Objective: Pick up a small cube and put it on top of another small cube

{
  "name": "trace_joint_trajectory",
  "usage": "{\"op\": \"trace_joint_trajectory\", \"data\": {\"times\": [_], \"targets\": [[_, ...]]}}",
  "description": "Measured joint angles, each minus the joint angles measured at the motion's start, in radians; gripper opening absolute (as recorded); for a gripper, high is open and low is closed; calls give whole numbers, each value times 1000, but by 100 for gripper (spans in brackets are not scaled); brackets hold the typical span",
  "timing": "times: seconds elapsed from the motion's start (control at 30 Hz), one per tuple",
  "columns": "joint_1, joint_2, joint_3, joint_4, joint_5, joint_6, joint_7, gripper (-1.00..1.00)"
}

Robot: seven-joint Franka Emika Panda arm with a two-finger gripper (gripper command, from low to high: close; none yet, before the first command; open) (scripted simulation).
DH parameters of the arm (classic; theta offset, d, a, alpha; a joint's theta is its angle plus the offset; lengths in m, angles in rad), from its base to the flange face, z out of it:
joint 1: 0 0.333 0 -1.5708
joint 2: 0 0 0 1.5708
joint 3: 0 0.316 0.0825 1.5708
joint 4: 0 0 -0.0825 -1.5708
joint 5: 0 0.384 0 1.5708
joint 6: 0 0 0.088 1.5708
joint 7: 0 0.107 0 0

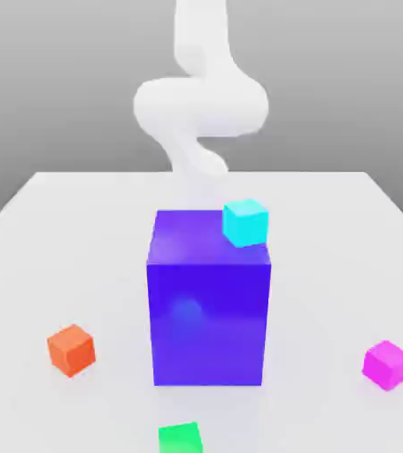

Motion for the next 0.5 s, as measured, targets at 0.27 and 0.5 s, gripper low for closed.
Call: {"op": "trace_joint_trajectory", "data": {"times": [0.27,0.5], "targets": [[82,293,108,-68,12,131,14,0],[147,547,213,-126,-21,244,57,0]]}}
